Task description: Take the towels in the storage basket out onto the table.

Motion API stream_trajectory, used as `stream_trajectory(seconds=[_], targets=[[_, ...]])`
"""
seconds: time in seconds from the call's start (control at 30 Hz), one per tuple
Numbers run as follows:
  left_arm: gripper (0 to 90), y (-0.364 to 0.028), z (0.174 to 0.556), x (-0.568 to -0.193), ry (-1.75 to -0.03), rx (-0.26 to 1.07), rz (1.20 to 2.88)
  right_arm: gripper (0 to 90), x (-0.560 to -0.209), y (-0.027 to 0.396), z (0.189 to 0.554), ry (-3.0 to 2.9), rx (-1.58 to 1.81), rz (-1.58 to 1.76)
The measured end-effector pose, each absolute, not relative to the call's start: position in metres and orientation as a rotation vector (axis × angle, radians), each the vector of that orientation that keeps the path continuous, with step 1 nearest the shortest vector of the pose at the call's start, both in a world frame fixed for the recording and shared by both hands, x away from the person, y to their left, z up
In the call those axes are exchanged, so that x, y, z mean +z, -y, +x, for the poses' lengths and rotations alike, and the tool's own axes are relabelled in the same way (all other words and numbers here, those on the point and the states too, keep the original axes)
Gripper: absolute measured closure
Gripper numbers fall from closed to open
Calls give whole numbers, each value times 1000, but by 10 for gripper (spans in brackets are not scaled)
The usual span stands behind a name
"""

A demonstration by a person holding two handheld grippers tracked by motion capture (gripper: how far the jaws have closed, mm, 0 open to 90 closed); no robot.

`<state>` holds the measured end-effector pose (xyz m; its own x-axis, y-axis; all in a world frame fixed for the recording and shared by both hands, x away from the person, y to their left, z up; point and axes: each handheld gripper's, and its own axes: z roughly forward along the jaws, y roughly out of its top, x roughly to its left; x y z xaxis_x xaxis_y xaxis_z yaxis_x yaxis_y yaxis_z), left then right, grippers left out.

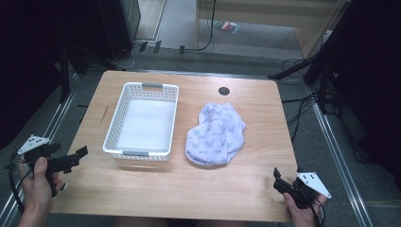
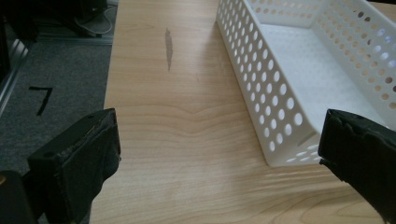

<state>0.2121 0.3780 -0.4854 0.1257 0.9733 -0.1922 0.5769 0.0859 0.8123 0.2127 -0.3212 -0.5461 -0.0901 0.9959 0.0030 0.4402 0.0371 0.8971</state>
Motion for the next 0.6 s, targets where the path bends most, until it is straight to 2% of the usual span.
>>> stream_trajectory(seconds=[0.23, 0.6], targets=[[0, -384, 206, -506, -1554, 578, 1547, 157, -546, 322, 213, -1616, 1017, 1483], [0, -384, 205, -531, -1568, 631, 1555, 157, -546, 322, 213, -1620, 1023, 1480]])
